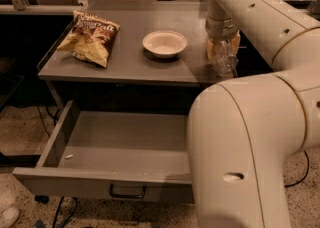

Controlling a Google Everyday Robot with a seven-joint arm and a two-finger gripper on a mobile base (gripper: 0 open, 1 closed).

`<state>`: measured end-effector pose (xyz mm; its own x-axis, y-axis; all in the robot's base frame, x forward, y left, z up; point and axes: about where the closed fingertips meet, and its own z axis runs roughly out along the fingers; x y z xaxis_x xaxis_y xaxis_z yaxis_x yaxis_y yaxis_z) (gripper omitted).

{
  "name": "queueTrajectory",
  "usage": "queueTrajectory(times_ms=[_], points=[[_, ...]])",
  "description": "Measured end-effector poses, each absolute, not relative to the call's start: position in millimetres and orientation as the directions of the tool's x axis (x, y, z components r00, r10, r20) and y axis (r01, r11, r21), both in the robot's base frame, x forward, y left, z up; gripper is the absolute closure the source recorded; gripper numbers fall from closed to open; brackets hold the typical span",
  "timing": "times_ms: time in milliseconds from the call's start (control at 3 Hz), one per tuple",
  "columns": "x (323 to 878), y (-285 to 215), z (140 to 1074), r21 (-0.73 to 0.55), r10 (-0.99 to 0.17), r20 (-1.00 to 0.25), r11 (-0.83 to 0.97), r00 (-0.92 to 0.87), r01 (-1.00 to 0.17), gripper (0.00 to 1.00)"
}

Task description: Place water bottle into top drawer

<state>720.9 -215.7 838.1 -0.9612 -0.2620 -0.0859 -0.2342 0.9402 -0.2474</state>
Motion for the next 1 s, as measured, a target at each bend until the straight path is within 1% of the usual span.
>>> queueTrajectory(times_ms=[333, 667, 1000], points=[[720.9, -215.7, 838.1, -0.247, -0.262, -0.086, 0.940, -0.961, -0.234, 1.00], [724.9, -215.1, 835.9, -0.244, -0.267, -0.100, 0.941, -0.958, -0.237, 1.00], [726.3, -218.6, 849.2, -0.235, -0.285, -0.153, 0.941, -0.946, -0.245, 1.00]])
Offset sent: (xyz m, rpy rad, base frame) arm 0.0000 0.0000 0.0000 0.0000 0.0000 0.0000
